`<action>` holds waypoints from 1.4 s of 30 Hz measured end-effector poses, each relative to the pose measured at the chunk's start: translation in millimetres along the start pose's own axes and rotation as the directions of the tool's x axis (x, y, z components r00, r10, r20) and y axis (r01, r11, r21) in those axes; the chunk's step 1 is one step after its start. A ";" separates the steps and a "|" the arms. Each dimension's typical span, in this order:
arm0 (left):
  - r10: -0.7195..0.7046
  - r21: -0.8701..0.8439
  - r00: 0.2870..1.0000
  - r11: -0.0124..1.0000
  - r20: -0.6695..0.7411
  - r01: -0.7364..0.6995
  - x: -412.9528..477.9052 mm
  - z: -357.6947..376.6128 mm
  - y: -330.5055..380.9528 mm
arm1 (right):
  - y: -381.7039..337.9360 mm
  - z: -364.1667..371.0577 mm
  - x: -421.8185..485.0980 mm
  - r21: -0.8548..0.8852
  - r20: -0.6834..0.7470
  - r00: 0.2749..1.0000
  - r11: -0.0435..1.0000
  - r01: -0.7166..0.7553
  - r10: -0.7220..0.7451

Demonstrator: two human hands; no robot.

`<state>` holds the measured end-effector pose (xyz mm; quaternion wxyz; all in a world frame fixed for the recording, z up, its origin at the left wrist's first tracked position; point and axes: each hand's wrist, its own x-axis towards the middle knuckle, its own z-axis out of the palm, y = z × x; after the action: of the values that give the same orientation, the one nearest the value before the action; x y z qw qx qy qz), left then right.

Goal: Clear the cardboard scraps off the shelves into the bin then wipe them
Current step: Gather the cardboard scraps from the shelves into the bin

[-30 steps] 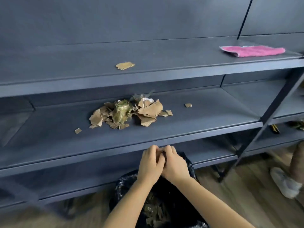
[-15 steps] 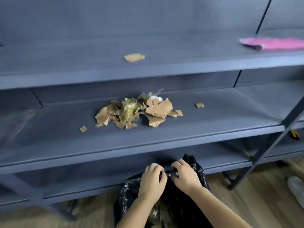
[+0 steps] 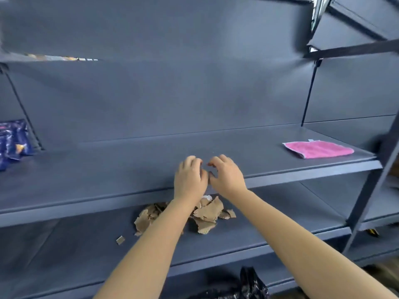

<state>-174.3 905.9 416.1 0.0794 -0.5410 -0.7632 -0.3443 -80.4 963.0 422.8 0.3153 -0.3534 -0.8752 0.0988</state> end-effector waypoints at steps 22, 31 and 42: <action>0.106 -0.222 0.991 0.967 -0.085 -0.123 -23.0 44.9 -16.8 | 21.9 40.5 -39.7 0.309 -0.208 0.978 0.950 0.033 0.033; 0.032 -0.150 0.948 0.989 0.316 0.017 -185.6 161.5 -59.5 | 99.7 151.9 -220.0 0.314 0.079 0.979 0.927 -0.203 0.188; -0.041 -0.200 0.945 0.974 0.326 0.111 -269.6 243.0 -174.7 | 190.4 251.1 -273.1 0.252 0.125 0.960 0.928 -0.275 0.250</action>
<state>-158.7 815.5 23.9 -0.1176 -0.5650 -0.7445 -0.3356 20.0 928.6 19.5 0.3038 -0.4168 -0.8121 0.2728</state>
